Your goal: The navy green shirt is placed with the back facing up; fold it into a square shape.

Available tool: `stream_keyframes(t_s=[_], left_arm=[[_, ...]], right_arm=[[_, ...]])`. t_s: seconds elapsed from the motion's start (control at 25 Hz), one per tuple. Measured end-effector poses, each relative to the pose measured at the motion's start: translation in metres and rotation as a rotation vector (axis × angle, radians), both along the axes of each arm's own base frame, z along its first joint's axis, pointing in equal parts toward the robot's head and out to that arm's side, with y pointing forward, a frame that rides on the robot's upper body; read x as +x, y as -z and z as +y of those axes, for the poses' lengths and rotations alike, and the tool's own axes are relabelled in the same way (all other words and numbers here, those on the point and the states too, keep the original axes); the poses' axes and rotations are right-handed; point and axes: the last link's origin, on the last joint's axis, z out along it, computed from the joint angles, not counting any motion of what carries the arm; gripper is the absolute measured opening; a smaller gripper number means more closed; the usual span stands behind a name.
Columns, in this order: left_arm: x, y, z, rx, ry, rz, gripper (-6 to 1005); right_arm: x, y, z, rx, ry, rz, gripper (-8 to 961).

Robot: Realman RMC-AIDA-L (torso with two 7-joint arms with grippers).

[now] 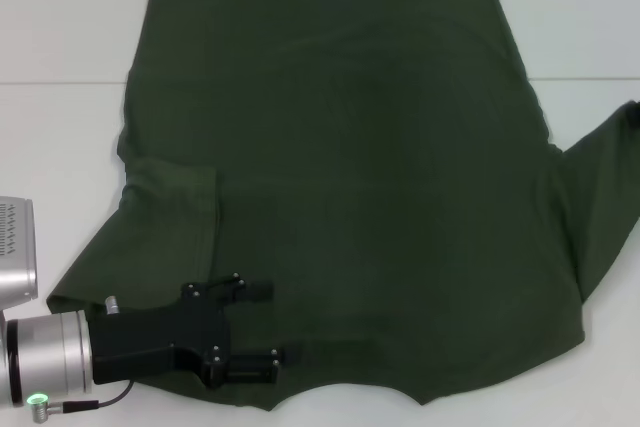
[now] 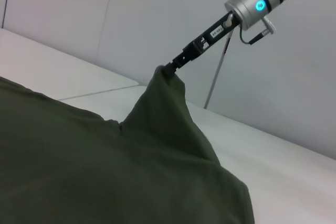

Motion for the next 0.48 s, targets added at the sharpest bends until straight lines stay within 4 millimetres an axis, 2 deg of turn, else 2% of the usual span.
stream_keyframes(t_s=[0.28, 0.48], left_arm=[[0.000, -0.001, 0.001, 0.003, 0.000, 0.003, 934], [0.000, -0.001, 0.002, 0.004, 0.002, 0.005, 934]], right_arm=[[-0.008, -0.010, 0.003, 0.028, -0.018, -0.002, 40], [-0.013, -0.006, 0.005, 0.016, -0.029, -0.002, 41]])
